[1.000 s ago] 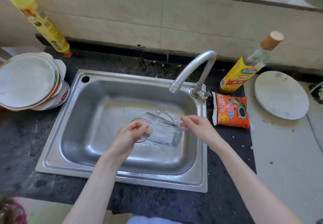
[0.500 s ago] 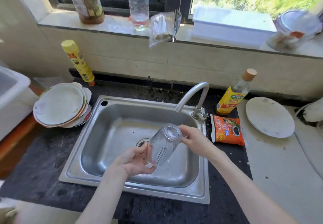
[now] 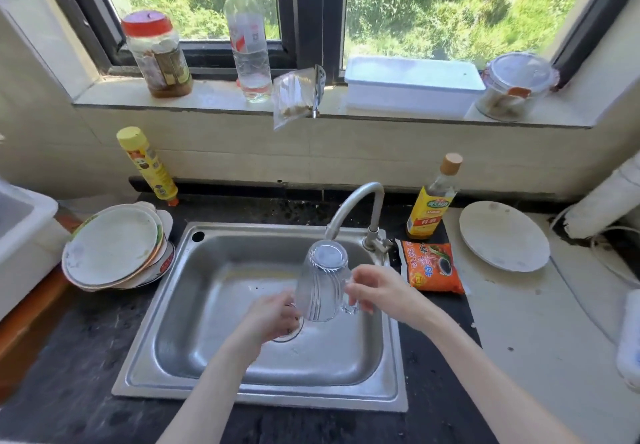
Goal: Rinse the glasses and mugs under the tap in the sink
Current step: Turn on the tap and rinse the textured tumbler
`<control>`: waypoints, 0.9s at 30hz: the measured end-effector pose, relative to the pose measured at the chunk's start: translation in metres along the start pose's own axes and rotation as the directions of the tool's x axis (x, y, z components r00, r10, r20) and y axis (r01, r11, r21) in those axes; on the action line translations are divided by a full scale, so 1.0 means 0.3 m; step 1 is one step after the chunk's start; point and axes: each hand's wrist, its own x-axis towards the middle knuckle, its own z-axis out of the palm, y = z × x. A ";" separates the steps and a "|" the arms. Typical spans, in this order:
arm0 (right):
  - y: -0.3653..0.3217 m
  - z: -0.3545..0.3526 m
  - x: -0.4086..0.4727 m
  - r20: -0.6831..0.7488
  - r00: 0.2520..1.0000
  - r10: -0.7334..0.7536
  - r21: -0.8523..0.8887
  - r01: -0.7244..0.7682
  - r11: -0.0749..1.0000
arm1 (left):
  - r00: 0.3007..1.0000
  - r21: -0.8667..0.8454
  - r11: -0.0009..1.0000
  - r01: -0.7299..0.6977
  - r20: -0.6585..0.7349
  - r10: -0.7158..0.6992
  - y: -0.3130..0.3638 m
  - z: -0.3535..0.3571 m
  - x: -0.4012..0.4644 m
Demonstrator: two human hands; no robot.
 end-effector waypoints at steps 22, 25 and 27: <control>0.185 0.352 -1.252 -0.911 0.101 0.401 0.370 -0.234 0.899 | 0.228 0.312 -0.469 -0.826 0.947 0.227 -0.285 0.495 -0.274; 0.191 0.494 -1.505 -0.897 -0.100 0.432 0.443 -0.212 0.871 | 0.104 0.139 -0.503 -0.853 0.990 0.098 -0.409 0.624 -0.424; 0.193 0.594 -1.667 -0.873 -0.222 0.435 0.477 -0.194 0.857 | 0.009 0.026 -0.512 -0.859 0.999 0.036 -0.507 0.703 -0.534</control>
